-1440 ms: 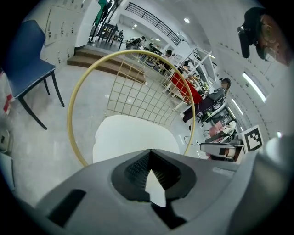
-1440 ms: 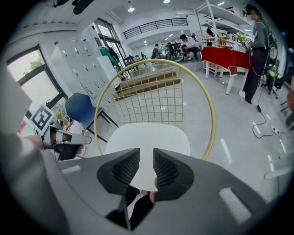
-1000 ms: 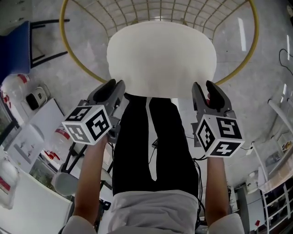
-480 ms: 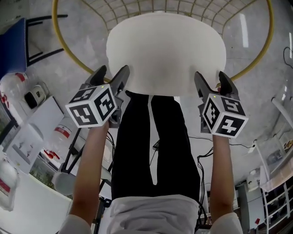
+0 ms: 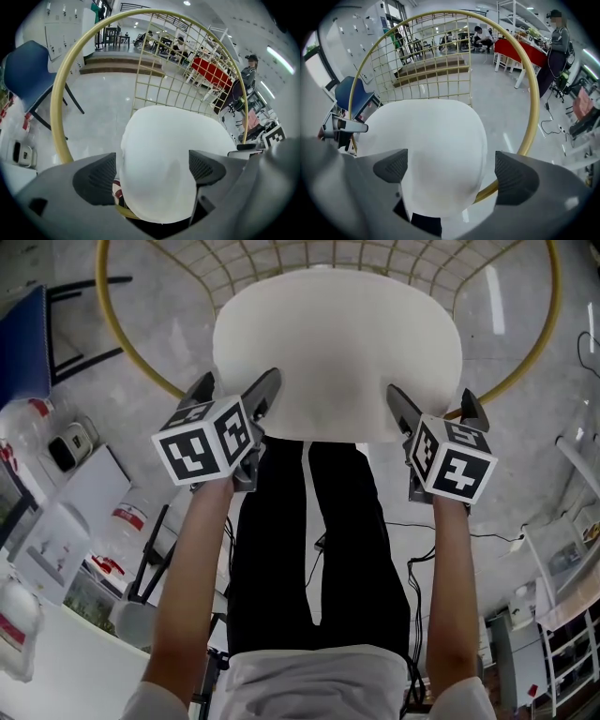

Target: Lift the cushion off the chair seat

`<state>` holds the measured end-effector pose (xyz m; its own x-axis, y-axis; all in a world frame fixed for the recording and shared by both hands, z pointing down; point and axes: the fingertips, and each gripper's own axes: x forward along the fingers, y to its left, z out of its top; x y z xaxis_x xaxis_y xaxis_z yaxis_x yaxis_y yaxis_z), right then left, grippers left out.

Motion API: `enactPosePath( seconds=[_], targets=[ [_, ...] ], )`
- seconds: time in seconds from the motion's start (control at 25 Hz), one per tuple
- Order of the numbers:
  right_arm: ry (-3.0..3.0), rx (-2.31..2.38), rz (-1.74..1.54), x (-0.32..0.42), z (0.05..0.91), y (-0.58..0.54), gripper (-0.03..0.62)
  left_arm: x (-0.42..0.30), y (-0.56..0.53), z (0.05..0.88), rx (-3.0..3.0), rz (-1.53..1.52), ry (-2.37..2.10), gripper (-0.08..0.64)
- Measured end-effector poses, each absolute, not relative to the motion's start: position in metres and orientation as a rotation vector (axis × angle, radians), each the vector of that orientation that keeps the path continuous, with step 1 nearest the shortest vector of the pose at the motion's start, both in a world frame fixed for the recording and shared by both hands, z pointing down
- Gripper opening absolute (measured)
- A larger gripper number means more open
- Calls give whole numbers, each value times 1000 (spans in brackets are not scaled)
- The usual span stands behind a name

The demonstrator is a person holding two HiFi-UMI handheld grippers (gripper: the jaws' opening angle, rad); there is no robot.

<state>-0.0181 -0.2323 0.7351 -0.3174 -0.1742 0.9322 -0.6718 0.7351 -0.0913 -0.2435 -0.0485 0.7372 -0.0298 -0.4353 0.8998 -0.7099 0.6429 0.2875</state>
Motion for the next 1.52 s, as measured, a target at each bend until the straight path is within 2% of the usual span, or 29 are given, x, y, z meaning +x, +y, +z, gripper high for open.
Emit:
enactPosePath(
  seconds=[0.24, 0.68, 1.04, 1.36, 1.44, 1.52],
  targets=[
    [-1812, 698, 631, -23, 741, -237, 598, -246, -50, 750, 889, 281, -1642, 506],
    [-1681, 741, 741, -31, 772, -246, 598, -247, -64, 766, 829, 238, -1629, 494],
    [-1624, 714, 754, -34, 777, -242, 589, -254, -63, 779, 767, 341, -1622, 483],
    [-1609, 709, 712, -31, 771, -240, 549, -255, -59, 776, 772, 337, -1603, 446],
    [-1596, 709, 695, -29, 766, -241, 503, -256, -59, 776, 772, 333, -1608, 443],
    [-1593, 718, 660, -26, 761, -243, 427, -258, -59, 775, 769, 322, -1614, 430]
  ],
)
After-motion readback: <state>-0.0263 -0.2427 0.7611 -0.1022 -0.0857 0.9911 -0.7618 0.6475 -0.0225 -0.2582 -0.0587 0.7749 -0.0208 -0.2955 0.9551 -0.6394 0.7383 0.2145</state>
